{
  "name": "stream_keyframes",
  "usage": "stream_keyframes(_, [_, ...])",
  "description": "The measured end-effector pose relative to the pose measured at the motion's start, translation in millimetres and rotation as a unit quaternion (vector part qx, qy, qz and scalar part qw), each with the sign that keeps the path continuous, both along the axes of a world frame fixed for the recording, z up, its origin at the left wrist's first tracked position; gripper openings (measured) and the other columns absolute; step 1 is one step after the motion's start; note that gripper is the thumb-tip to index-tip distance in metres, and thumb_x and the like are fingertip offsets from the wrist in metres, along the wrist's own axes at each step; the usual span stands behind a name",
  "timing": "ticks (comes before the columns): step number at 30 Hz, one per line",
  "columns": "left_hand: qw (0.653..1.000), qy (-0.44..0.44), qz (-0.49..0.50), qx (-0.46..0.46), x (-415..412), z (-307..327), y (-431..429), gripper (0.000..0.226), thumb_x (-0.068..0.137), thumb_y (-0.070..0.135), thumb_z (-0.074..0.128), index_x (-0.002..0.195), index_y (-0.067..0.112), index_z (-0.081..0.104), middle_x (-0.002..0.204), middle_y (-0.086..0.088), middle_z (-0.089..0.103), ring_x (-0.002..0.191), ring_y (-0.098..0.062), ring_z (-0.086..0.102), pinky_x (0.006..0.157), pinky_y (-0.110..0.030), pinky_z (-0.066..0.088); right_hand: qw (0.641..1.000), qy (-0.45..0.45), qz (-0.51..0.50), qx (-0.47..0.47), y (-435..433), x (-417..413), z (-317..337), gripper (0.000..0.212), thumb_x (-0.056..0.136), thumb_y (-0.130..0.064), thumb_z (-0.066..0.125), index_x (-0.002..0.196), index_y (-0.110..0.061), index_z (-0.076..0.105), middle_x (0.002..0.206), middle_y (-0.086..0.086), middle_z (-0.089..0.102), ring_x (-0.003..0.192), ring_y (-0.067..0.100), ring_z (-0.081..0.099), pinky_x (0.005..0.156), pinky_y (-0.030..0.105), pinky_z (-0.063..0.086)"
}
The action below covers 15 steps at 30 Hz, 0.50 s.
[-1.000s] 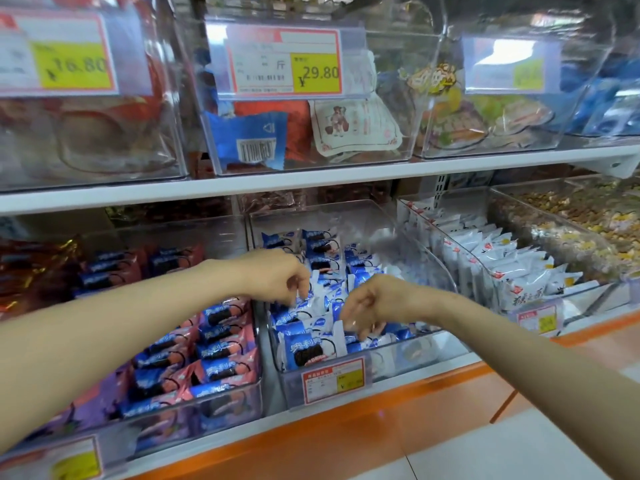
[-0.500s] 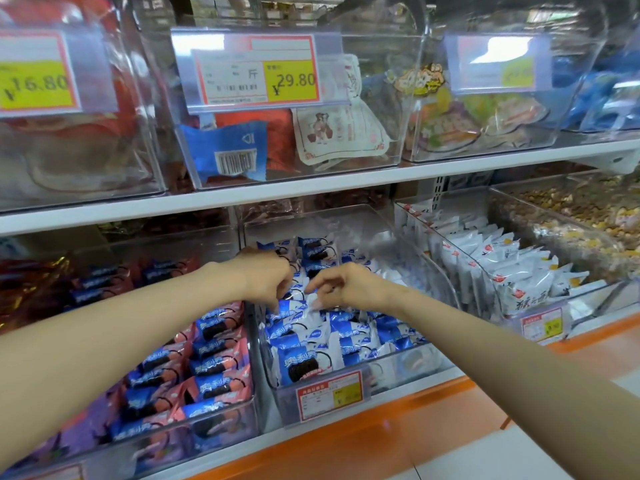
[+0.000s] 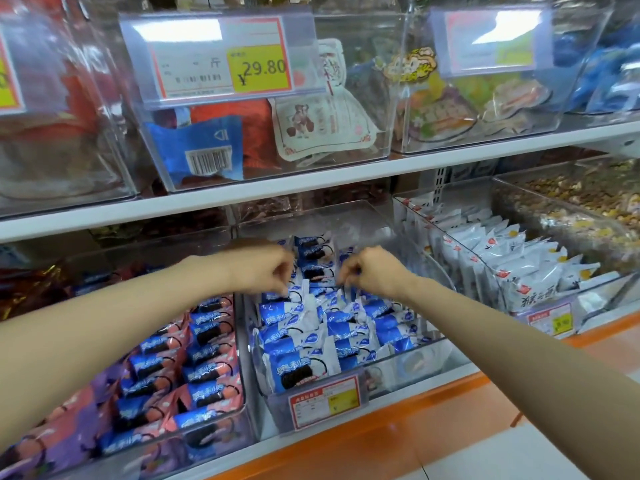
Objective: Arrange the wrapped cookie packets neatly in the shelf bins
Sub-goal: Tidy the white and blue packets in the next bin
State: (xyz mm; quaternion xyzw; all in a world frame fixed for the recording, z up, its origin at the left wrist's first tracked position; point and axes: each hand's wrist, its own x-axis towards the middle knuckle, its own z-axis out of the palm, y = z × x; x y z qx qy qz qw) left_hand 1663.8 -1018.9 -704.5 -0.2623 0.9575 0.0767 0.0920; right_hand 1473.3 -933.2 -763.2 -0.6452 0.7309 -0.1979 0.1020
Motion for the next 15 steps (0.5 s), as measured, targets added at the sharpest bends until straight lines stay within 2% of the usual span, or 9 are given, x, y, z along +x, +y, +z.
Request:
stream_keyframes(2, [0.996, 0.071, -0.043, -0.033, -9, -5, 1, 0.013, 0.089, 0.025, 0.060, 0.099, 0.019, 0.057, 0.097, 0.004, 0.058, 0.091, -0.014, 0.053, 0.079, -0.026, 0.043, 0.998, 0.046, 0.009, 0.038, 2, -1, -6, 0.019, 0.088, -0.016, 0.062, 0.102, -0.023, 0.072, 0.104, -0.007, 0.071, 0.093, 0.009, 0.063, 0.088, 0.027, 0.050])
stream_keyframes(4, [0.992, 0.046, -0.096, -0.065, -20, -13, 3, 0.025, 0.091, 0.032, 0.057, 0.114, 0.021, 0.056, 0.112, 0.005, 0.055, 0.105, -0.013, 0.048, 0.092, -0.030, 0.038, 0.995, 0.071, 0.023, 0.061, 3, 2, -10, 0.021, 0.089, -0.020, 0.060, 0.106, -0.026, 0.071, 0.109, -0.008, 0.069, 0.099, 0.011, 0.061, 0.083, 0.023, 0.047])
stream_keyframes(6, [0.990, -0.034, -0.117, -0.077, -26, -20, 1, 0.029, 0.092, 0.040, 0.053, 0.116, 0.023, 0.057, 0.114, 0.006, 0.054, 0.106, -0.011, 0.045, 0.087, -0.028, 0.033, 0.991, 0.106, 0.034, 0.074, 5, -2, -12, 0.020, 0.089, -0.021, 0.058, 0.103, -0.026, 0.072, 0.110, -0.009, 0.068, 0.102, 0.013, 0.060, 0.081, 0.025, 0.045])
stream_keyframes(8, [0.989, -0.076, -0.101, -0.074, -25, -23, -4, 0.026, 0.092, 0.041, 0.052, 0.107, 0.022, 0.061, 0.108, 0.005, 0.058, 0.102, -0.011, 0.046, 0.084, -0.029, 0.031, 0.988, 0.123, 0.040, 0.080, 7, -7, -12, 0.021, 0.090, -0.020, 0.056, 0.102, -0.025, 0.072, 0.112, -0.010, 0.066, 0.103, 0.014, 0.059, 0.080, 0.024, 0.044])
stream_keyframes(11, [0.990, -0.079, -0.094, -0.071, -26, -22, -13, 0.025, 0.089, 0.042, 0.055, 0.099, 0.022, 0.066, 0.103, 0.006, 0.062, 0.099, -0.011, 0.048, 0.088, -0.029, 0.033, 0.992, 0.115, 0.024, 0.053, 7, -7, -12, 0.023, 0.091, -0.025, 0.055, 0.109, -0.029, 0.069, 0.110, -0.008, 0.068, 0.103, 0.015, 0.060, 0.082, 0.025, 0.044])
stream_keyframes(15, [0.990, -0.086, -0.089, -0.062, -34, -21, -15, 0.022, 0.086, 0.042, 0.061, 0.099, 0.025, 0.067, 0.101, 0.006, 0.065, 0.093, -0.011, 0.056, 0.085, -0.028, 0.041, 0.991, 0.131, -0.003, 0.018, 0, -3, -14, 0.024, 0.094, -0.030, 0.052, 0.114, -0.034, 0.066, 0.109, -0.002, 0.069, 0.105, 0.020, 0.060, 0.086, 0.031, 0.046])
